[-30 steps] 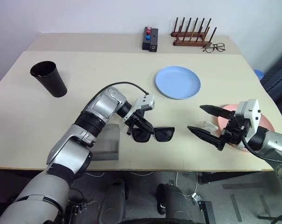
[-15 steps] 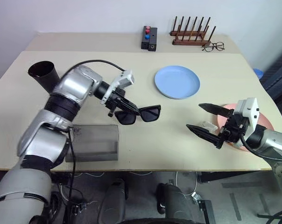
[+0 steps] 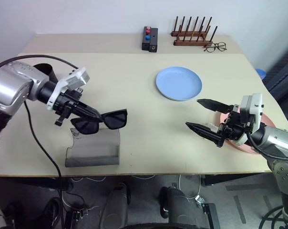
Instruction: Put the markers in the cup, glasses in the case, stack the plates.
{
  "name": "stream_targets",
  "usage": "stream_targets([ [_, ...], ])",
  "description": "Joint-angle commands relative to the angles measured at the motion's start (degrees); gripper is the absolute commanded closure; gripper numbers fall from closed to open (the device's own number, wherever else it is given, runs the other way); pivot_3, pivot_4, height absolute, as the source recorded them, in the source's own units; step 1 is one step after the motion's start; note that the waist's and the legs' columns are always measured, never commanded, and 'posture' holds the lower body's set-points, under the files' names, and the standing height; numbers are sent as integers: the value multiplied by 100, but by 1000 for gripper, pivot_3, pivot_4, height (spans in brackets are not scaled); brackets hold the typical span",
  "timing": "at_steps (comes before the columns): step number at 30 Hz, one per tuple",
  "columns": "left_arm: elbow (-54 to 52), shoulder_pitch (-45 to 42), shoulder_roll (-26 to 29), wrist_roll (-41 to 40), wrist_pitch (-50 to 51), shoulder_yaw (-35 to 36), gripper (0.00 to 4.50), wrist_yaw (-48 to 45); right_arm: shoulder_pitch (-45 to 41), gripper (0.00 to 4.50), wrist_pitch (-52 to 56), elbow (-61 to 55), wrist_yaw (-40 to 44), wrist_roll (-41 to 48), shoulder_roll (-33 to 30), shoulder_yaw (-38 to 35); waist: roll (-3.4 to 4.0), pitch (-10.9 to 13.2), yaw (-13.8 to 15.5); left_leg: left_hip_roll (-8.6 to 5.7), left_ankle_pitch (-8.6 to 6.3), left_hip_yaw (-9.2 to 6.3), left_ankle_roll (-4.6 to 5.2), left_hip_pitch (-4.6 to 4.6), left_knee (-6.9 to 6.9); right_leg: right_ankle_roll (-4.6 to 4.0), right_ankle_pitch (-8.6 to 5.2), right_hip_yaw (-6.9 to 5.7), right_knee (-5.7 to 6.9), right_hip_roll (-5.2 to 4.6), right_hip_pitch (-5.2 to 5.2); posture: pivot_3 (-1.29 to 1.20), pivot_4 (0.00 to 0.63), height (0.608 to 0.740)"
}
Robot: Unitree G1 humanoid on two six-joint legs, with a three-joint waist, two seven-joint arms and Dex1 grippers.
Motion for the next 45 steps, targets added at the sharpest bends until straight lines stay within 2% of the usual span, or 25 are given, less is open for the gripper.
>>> stream_targets([
  [1,-218,159,383,-254,-315,-52,4441,-22,-153,0,-201,-138,116,71,59,50,0,0,6,0,0,0,0,-1,0,0,0,0,0,0,0,0,150,740],
  [5,-323,478,657,-375,-542,2,4441,-22,-241,0,-376,-253,233,167,177,96,0,0,6,0,0,1,-1,-2,0,3,-2,0,-1,0,-1,0,150,740],
  [17,-489,1421,746,-15,-1036,337,4441,-22,-98,0,-613,-522,1000,237,21,401,0,0,9,0,0,3,-1,-3,0,1,-1,0,-2,0,-3,0,150,740],
  [24,-803,1799,816,-65,-1093,364,4441,-22,-176,0,-583,-474,997,223,-32,426,0,0,8,1,-1,4,-1,-3,-1,0,0,0,-2,0,-5,0,150,740],
  [28,-987,1957,601,203,-1133,395,4441,-22,-224,0,-544,-452,911,210,-26,441,0,0,14,1,-1,5,-2,-4,-1,0,0,0,-2,-1,-5,0,150,740],
  [34,-824,1895,252,474,-1105,567,4441,-22,-251,0,-479,-457,836,245,-73,379,0,0,12,1,-1,5,-2,-4,-1,0,0,0,-2,-1,-5,0,150,740],
  [38,-745,1648,174,185,-696,728,4441,-22,-230,0,-462,-471,801,247,-84,364,0,0,12,1,-1,5,-1,-4,0,0,0,0,-2,-1,-5,0,150,740],
  [41,-869,1481,308,-216,-231,738,4441,-22,-225,0,-459,-470,767,229,-72,380,1,0,11,1,-1,5,-1,-5,0,5,-3,0,-2,-1,-5,0,150,740],
  [45,-752,1430,453,-224,-336,642,4441,-22,-255,0,-469,-446,737,207,-58,410,1,0,-2,1,-1,5,-1,-3,-2,9,-5,0,-1,-1,-7,0,150,740],
])
